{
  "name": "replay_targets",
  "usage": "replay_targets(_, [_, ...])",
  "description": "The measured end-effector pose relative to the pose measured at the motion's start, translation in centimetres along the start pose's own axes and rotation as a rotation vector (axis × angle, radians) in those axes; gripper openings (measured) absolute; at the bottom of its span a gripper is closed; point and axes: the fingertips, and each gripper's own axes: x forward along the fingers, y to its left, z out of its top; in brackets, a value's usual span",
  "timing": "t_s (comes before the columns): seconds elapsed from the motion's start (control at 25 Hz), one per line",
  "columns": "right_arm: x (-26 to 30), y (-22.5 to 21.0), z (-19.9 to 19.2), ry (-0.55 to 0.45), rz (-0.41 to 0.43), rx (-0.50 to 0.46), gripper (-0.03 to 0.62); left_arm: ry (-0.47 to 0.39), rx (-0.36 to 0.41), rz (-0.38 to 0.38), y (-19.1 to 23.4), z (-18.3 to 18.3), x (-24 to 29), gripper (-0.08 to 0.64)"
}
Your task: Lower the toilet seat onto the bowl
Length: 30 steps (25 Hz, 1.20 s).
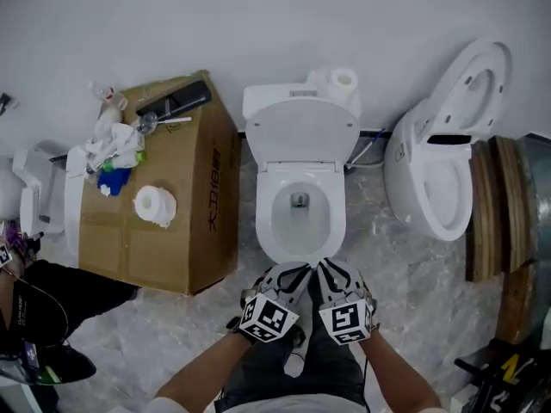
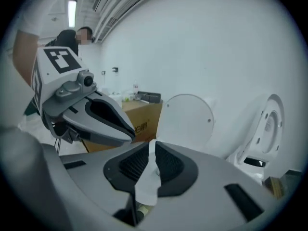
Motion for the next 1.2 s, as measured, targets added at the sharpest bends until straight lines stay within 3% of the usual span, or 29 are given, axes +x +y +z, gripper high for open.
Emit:
replay_targets(0.32, [-9.3, -3.2, 15.3, -0.224, -0.065, 0.100, 0.037, -0.197, -0.114, 0.132, 3.0, 15.7, -9.4, 0.020])
replay_targets(0.56, [-13.6, -4.3, 23.0, -0.362, -0.091, 0.104, 0.020, -0.286, -0.202, 0.172, 3.8, 21.7, -14.2, 0.011])
replay_targets(0.72, [-15.2, -3.7, 26.2, -0.412, -0.087, 0.120, 0.018, -0.371, -0.194, 0.181, 4.3, 26.2, -16.9, 0.009])
replay_targets(0.96, [-16.4, -2.5, 29.2, -0.462, -0.067, 0.117, 0.017, -0.424, -0.167, 0.205, 5.2, 29.4, -19.2, 0.009])
replay_targets(1.2, [-16.1, -2.8, 30.2, -0.466, -0.059, 0.124, 0.015, -0.430, -0.182, 0.228, 6.4, 29.5, -19.6, 0.009])
